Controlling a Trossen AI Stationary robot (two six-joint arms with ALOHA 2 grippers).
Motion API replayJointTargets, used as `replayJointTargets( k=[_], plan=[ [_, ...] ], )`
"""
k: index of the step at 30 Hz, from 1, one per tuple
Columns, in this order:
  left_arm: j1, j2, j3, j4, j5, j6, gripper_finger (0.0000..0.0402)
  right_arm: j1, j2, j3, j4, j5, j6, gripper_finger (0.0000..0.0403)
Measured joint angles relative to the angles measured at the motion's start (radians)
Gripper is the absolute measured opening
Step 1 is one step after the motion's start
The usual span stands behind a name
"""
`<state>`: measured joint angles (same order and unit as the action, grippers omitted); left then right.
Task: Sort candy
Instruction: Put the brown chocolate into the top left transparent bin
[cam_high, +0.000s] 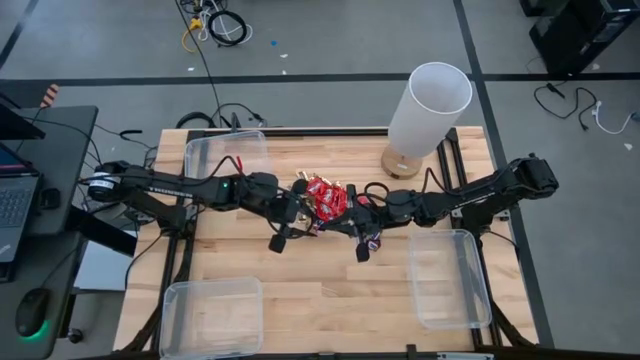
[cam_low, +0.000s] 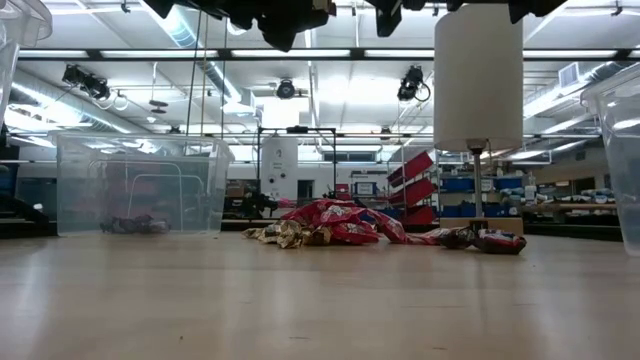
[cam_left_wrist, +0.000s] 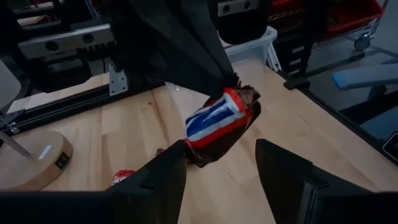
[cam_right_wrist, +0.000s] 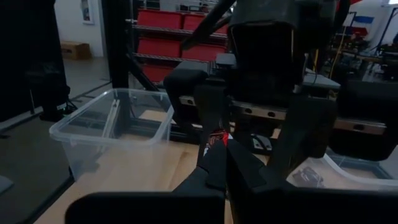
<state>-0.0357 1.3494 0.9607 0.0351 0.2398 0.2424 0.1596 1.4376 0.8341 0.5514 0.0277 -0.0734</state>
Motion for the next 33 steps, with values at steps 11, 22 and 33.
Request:
replayJointTargets(
  k=[11, 22, 33],
  plan=[
    [0.0, 0.0, 0.0, 0.017, -0.002, -0.038, 0.0157, -0.001, 0.0, 0.0, -0.01, 0.005, -0.01, 0.0],
    [0.0, 0.0, 0.0, -0.012, -0.002, -0.045, 0.0026, -0.002, 0.0, 0.0, -0.006, 0.012, -0.052, 0.0],
    [0.0, -0.045, -0.001, -0.094, -0.004, -0.22, 0.001, 0.037, -0.123, 0.0, -0.174, 0.248, -0.088, 0.0042]
  ],
)
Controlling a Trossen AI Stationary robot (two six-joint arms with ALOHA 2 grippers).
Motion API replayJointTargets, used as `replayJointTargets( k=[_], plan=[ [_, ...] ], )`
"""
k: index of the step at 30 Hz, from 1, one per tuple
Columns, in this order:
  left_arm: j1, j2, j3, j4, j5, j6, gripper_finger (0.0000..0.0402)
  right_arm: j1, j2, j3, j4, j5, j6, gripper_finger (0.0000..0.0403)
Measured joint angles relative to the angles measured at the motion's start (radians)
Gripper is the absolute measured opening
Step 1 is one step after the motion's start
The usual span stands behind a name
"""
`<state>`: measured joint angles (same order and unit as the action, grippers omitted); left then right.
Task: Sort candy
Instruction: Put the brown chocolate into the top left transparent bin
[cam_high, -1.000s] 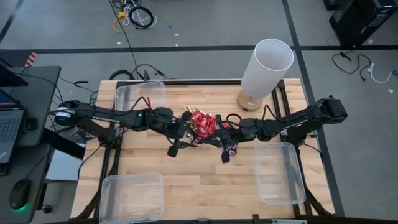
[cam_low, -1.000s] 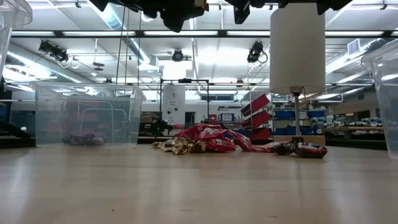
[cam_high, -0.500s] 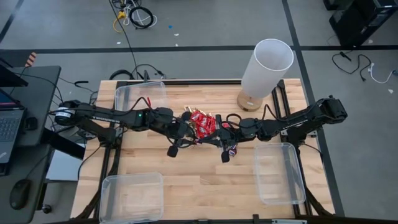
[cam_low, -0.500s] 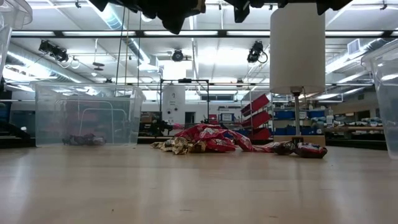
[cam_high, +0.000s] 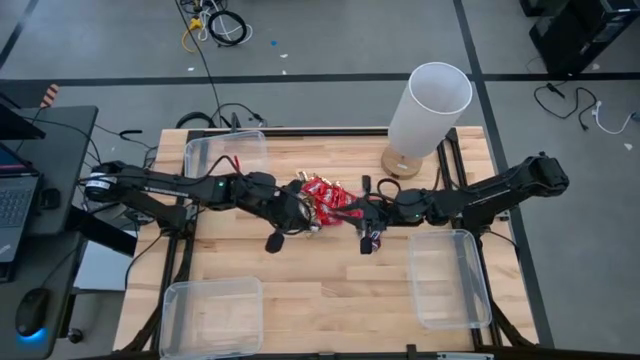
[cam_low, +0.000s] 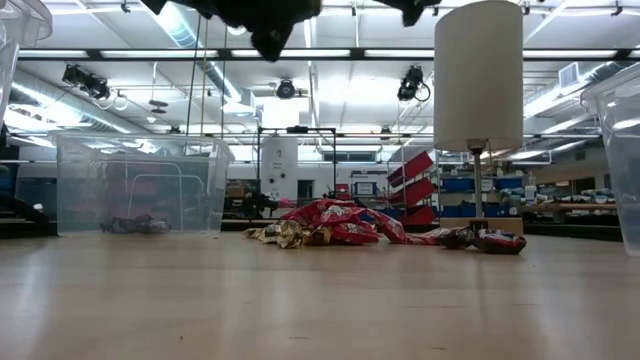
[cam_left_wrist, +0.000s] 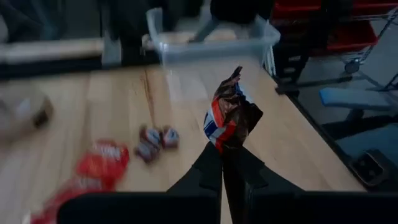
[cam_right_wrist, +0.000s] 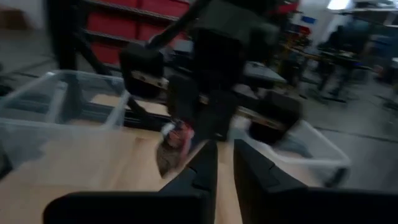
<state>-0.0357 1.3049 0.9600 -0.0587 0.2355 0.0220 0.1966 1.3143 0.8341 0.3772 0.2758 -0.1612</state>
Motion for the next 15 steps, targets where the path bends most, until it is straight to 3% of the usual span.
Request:
replayJointTargets(
  k=[3, 6, 10, 15],
  plan=[
    [0.0, -0.042, 0.023, -0.101, -0.033, -0.067, 0.001, 0.017, -0.046, 0.0, -0.098, 0.071, 0.002, 0.0048],
    [0.0, -0.075, 0.094, -0.29, -0.151, -0.136, 0.001, 0.031, -0.073, 0.001, -0.16, 0.134, 0.026, 0.0046],
    [0.01, -0.108, 0.234, -0.621, -0.333, -0.183, 0.001, 0.038, -0.072, 0.0, -0.204, 0.159, 0.037, 0.0044],
    [0.058, -0.111, 0.408, -0.997, -0.48, -0.191, 0.001, 0.039, -0.053, 0.0, -0.215, 0.176, 0.038, 0.0044]
  ],
)
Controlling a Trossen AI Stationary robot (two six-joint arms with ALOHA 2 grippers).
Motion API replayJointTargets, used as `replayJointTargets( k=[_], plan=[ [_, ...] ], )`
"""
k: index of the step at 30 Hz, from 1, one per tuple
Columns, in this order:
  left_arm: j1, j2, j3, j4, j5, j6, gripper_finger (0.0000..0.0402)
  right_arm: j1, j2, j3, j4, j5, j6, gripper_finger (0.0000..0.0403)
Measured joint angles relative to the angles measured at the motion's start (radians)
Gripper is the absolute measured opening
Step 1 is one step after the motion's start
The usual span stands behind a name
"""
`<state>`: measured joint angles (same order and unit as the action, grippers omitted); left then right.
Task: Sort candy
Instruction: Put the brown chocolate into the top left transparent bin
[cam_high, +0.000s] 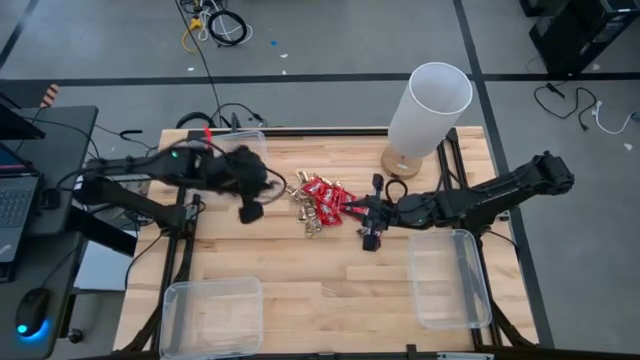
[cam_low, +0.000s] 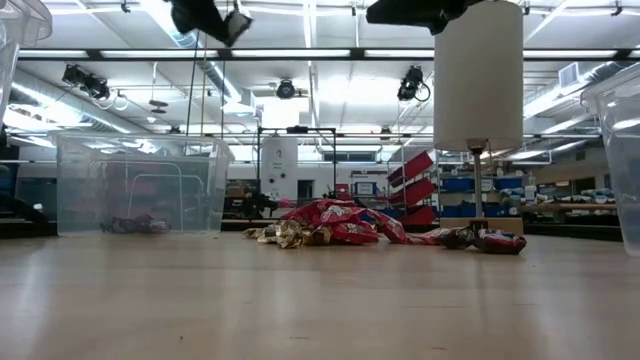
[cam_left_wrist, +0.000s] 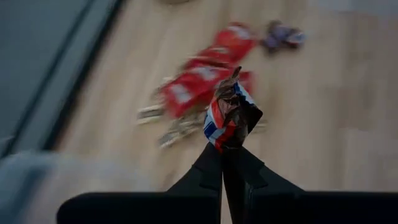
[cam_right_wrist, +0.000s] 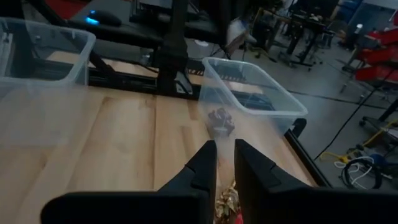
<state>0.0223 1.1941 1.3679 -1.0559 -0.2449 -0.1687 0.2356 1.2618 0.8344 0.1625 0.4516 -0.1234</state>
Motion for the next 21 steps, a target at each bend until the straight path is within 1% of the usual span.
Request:
replayJointTargets(
  k=[3, 5, 7, 9, 11, 14, 21],
  plan=[
    [0.061, 0.0, 0.045, -0.18, -0.058, -0.019, 0.001, 0.0, 0.006, 0.0, -0.001, 0.001, 0.0, 0.0041],
    [0.119, 0.001, 0.053, -0.235, -0.062, -0.024, 0.0009, 0.0, 0.01, 0.0, 0.001, 0.001, 0.0, 0.0039],
    [0.187, 0.002, 0.051, -0.328, -0.06, -0.022, 0.0009, 0.0, 0.013, 0.0, -0.002, 0.001, 0.0, 0.0038],
    [0.254, 0.002, 0.051, -0.371, -0.06, -0.017, 0.0009, 0.0, 0.013, 0.0, -0.002, 0.001, 0.001, 0.0039],
    [0.319, 0.002, 0.04, -0.382, -0.051, 0.011, 0.0009, 0.001, 0.013, 0.0, -0.002, 0.001, 0.0, 0.0039],
    [0.411, 0.004, 0.016, -0.37, 0.007, 0.073, 0.0009, 0.001, 0.013, 0.0, -0.002, 0.001, 0.0, 0.0037],
    [0.566, 0.012, -0.097, -0.282, 0.175, 0.249, 0.0009, 0.009, 0.013, 0.0, -0.006, 0.001, 0.0, 0.0036]
  ],
)
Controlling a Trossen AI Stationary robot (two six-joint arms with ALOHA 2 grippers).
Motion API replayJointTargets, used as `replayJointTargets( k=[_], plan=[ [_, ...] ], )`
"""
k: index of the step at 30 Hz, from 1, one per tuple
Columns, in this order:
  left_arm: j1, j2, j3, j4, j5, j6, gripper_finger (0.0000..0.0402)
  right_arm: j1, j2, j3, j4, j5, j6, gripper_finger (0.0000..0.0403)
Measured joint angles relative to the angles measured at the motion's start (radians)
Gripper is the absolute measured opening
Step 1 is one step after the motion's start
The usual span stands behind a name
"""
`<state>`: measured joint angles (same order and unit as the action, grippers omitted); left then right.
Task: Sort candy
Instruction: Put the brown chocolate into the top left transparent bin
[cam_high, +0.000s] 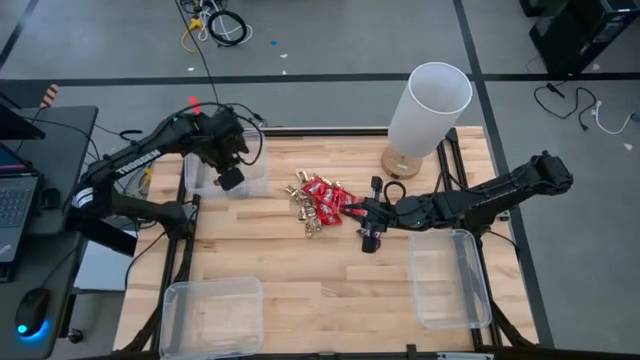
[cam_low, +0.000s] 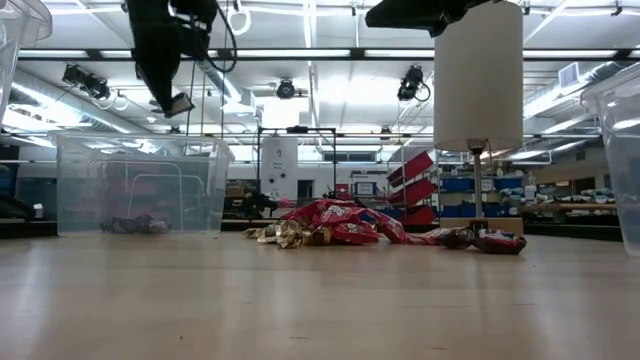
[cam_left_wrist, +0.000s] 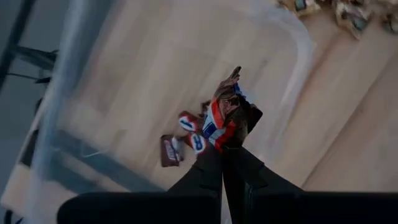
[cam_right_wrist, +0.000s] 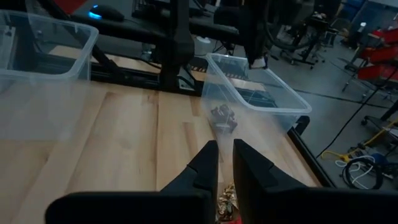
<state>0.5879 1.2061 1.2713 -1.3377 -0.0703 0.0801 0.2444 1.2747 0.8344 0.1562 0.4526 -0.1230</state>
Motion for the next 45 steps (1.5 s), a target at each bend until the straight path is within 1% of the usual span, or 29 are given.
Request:
replayJointTargets(
  k=[5, 10, 27, 31, 38, 45],
  plan=[
    [0.065, 0.007, -0.074, 0.051, -0.003, 0.046, 0.001, 0.006, 0.0, 0.0, -0.002, 0.0, 0.001, 0.0034],
    [0.086, 0.007, -0.111, 0.101, -0.005, 0.047, 0.0017, 0.006, 0.0, 0.0, -0.003, 0.0, 0.015, 0.0035],
    [0.086, 0.006, -0.114, 0.132, -0.005, 0.04, 0.0077, 0.005, 0.0, 0.0, -0.013, 0.0, 0.018, 0.0032],
    [0.086, 0.006, -0.114, 0.146, -0.005, 0.04, 0.0079, 0.001, 0.0, 0.0, -0.049, 0.0, 0.063, 0.0033],
    [0.064, -0.005, -0.114, 0.188, 0.003, 0.02, 0.0079, -0.009, 0.0, 0.0, -0.181, -0.001, 0.191, 0.003],
    [-0.007, -0.041, -0.114, 0.339, 0.005, 0.02, 0.0079, -0.01, 0.0, 0.0, -0.274, -0.001, 0.287, 0.0037]
  ],
)
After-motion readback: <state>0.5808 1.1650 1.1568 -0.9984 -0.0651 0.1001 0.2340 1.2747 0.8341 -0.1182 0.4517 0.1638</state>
